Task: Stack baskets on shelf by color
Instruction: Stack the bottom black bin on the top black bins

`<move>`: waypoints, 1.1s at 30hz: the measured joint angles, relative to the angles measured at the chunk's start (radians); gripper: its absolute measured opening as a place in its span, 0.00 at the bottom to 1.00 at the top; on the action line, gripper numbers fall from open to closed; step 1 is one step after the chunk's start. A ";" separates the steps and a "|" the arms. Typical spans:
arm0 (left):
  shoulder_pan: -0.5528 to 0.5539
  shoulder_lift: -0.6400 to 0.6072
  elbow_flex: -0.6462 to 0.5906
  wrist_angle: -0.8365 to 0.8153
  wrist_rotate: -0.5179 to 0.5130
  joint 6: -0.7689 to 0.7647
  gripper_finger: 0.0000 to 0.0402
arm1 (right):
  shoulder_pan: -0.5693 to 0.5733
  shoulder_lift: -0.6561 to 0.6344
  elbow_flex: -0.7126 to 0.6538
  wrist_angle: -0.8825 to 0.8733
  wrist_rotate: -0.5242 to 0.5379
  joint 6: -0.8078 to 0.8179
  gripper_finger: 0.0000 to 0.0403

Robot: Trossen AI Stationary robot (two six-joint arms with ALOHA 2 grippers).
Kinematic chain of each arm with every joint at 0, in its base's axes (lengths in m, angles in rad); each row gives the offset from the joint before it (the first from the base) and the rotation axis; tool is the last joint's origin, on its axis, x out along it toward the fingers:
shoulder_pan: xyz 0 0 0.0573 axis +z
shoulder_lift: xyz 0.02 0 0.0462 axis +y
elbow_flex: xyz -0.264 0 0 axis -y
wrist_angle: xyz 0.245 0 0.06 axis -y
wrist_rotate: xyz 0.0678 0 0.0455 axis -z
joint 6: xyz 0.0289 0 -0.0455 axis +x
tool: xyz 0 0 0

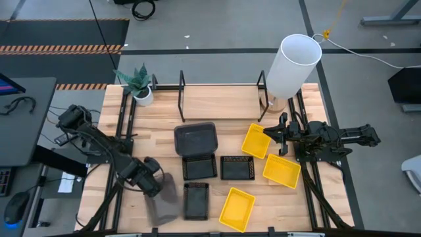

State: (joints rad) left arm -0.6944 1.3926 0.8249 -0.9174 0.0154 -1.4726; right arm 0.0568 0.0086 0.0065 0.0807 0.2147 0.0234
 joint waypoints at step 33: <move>0.483 -0.001 0.721 -0.415 -0.562 1.763 0.02 | 0.000 0.000 0.000 0.000 0.000 0.000 0.11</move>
State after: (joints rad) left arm -0.2118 1.3918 1.5459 -1.3320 -0.5465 0.2902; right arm 0.0570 0.0086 0.0067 0.0807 0.2146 0.0235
